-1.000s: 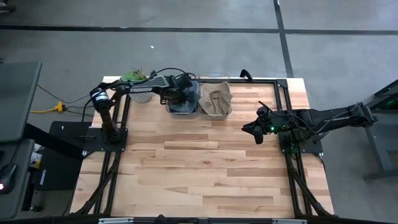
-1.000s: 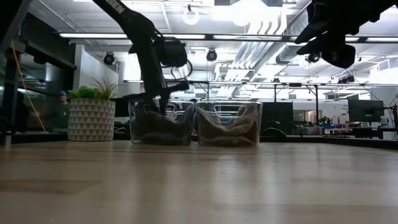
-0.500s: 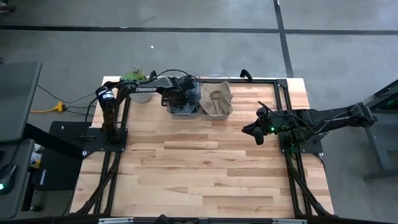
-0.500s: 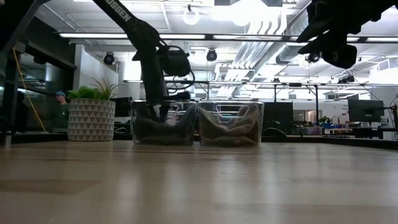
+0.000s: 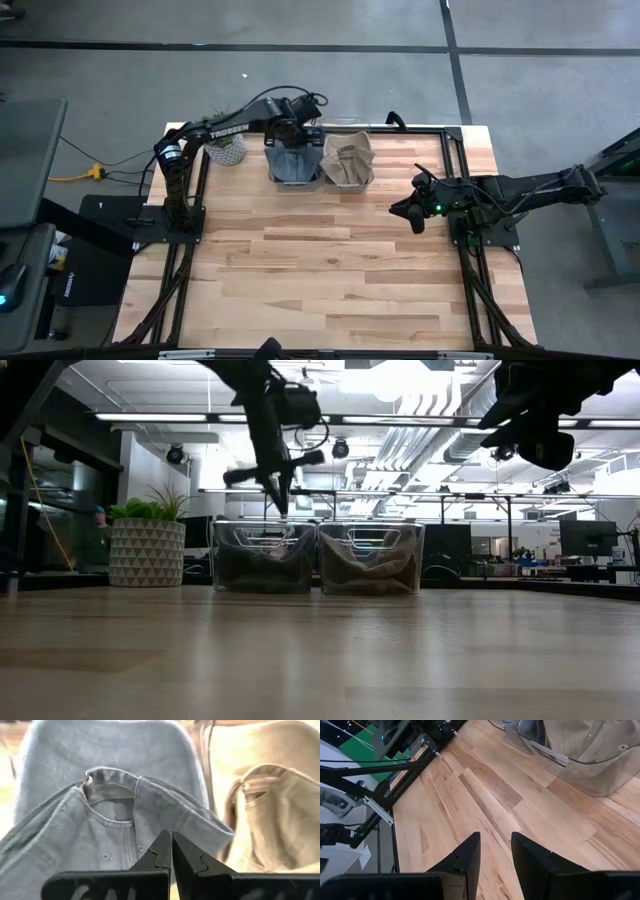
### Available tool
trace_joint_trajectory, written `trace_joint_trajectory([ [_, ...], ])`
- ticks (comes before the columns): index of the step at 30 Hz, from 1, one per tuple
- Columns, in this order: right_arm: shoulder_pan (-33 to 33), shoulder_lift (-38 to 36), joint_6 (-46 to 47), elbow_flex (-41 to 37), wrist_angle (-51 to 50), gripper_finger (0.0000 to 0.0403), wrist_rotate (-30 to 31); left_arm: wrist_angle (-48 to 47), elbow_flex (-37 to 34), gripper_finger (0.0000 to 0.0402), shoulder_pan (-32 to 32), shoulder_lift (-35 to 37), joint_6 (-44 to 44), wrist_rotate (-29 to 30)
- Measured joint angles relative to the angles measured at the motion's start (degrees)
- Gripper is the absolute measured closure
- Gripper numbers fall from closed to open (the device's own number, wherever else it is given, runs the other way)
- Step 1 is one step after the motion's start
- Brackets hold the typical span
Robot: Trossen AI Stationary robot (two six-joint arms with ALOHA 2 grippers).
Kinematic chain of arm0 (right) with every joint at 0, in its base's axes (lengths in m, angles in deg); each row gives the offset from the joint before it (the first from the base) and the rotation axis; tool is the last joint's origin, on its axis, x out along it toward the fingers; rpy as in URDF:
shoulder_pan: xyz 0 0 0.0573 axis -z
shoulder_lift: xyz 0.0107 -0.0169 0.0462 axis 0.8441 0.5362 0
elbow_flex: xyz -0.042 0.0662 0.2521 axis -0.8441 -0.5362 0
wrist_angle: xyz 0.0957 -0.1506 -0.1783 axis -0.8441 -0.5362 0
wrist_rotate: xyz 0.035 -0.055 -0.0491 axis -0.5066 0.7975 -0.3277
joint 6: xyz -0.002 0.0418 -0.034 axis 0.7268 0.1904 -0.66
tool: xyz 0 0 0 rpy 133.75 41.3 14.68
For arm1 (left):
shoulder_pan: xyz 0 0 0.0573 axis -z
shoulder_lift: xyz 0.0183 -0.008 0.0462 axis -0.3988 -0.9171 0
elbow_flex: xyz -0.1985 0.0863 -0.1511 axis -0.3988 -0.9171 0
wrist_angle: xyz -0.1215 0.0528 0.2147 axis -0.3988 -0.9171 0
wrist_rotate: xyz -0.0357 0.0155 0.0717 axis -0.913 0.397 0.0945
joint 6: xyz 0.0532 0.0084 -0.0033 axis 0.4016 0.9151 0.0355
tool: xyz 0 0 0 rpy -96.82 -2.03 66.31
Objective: Pick & Place hat
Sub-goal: Return to Home Position
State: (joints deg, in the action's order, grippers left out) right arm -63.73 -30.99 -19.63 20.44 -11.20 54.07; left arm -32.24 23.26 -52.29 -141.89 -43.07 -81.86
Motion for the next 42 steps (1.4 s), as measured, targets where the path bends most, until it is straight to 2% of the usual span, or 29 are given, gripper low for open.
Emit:
trace_joint_trajectory([
  [6, 0.00, -0.02, -1.33, 0.00, 0.42, 0.0298, -0.67, -5.06, 6.08, 0.0402, 2.82, 0.00, 3.14, 0.70],
  [12, 0.00, -0.09, -2.94, 0.00, 0.45, 0.0298, -0.80, -5.17, 10.48, 0.0402, 7.13, 0.02, 4.05, 0.44],
  [21, 0.02, -0.09, -5.14, 0.00, 0.40, 0.0298, -3.40, 3.77, 10.84, 0.0402, 15.56, 0.11, 3.04, -4.29],
  [24, 0.02, -0.09, -5.58, 0.00, 0.14, 0.0298, -4.91, 8.19, 10.84, 0.0402, 17.29, 0.11, 3.02, -6.57],
  [29, 0.00, -0.75, -8.42, 0.00, -0.07, 0.0298, -6.45, 11.41, 10.84, 0.0402, 19.08, 0.11, 3.23, -6.91],
  [35, 0.02, -6.43, -14.43, 0.00, -2.74, 0.0298, -4.97, 13.50, 10.79, 0.0402, 21.06, 0.73, 5.57, -7.23],
  [42, 0.02, -18.60, -20.70, -0.02, -6.83, 0.0298, -1.41, 16.44, 10.74, 0.0402, 21.70, 1.61, 7.82, -10.29],
])
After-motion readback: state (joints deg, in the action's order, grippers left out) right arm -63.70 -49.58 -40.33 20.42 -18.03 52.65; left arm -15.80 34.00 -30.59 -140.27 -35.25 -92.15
